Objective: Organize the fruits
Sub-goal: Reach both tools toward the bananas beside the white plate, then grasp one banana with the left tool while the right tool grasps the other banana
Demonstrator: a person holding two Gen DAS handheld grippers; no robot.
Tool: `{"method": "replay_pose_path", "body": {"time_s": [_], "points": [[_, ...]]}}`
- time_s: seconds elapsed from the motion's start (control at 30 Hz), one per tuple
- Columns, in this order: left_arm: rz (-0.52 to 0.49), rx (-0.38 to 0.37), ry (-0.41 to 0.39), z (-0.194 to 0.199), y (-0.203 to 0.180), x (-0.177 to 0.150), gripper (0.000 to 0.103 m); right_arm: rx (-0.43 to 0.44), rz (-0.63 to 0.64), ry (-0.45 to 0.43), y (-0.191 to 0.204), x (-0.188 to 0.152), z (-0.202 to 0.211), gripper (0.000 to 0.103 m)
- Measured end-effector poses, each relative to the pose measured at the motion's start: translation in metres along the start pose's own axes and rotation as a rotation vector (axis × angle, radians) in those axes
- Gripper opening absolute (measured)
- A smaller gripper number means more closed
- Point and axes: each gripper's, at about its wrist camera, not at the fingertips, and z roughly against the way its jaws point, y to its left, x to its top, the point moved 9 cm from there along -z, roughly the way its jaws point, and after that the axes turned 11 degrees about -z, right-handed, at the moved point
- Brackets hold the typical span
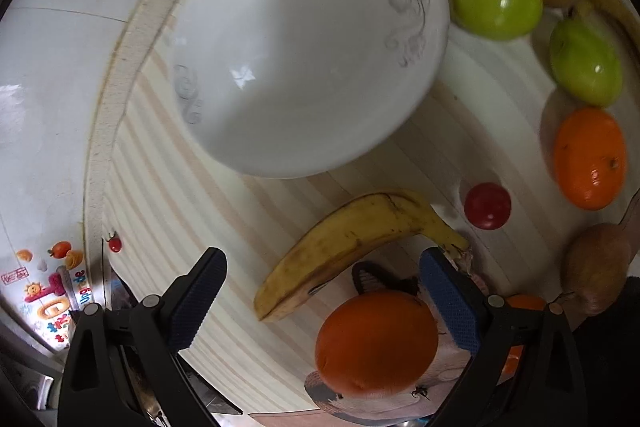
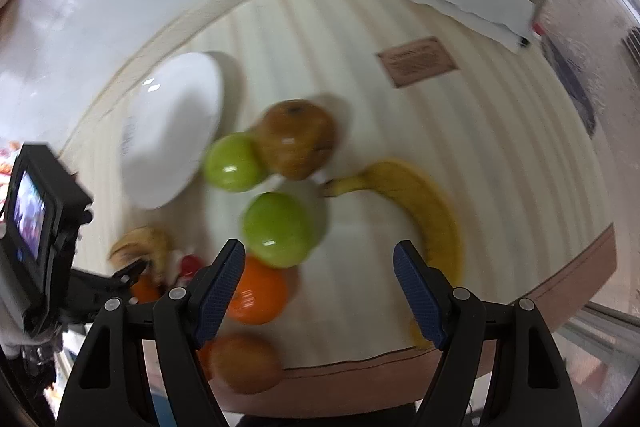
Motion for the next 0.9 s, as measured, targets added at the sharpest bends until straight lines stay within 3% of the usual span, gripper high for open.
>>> {"method": "replay_pose_path", "body": {"time_s": [0.17,0.3,0.4,0.47,0.5,0.53,0.73,0.9], "points": [[0.010,-0.040,0.017,-0.011,0.000,0.002,0.099,-0.135,-0.027,-0.023,-0.038,0.020,-0.022,0.079],[-0.020,-0.026,0.033,-0.020,0.000,0.000,0.099,-0.218,-0.036,0.010,-0.062,0.028,-0.048,0.079],[-0.038,-0.020,0.045,-0.029,-0.002,-0.001,0.099,-0.191,-0.064,0.059,-0.066,0.024,-0.064,0.059],[-0.036,-0.019,0.042,-0.033,-0.003,-0.001,0.084,-0.223,-0.038,0.038,-0.066,0.019,-0.065,0.054],[-0.031,-0.022,0.045,-0.034,-0.005,-0.002,0.063,-0.226,-0.026,0.032,-0.065,0.017,-0.064,0.052],[-0.022,-0.011,0.047,-0.036,-0.003,-0.003,0.056,-0.219,-0.022,0.035,-0.064,0.014,-0.065,0.048],[0.068,-0.024,0.009,-0.037,0.019,-0.013,0.043,-0.178,-0.001,0.088,-0.047,-0.014,-0.064,0.040],[0.233,-0.108,0.041,-0.052,0.052,-0.040,0.041,-0.167,0.036,0.114,-0.027,-0.039,-0.066,0.040]]}}
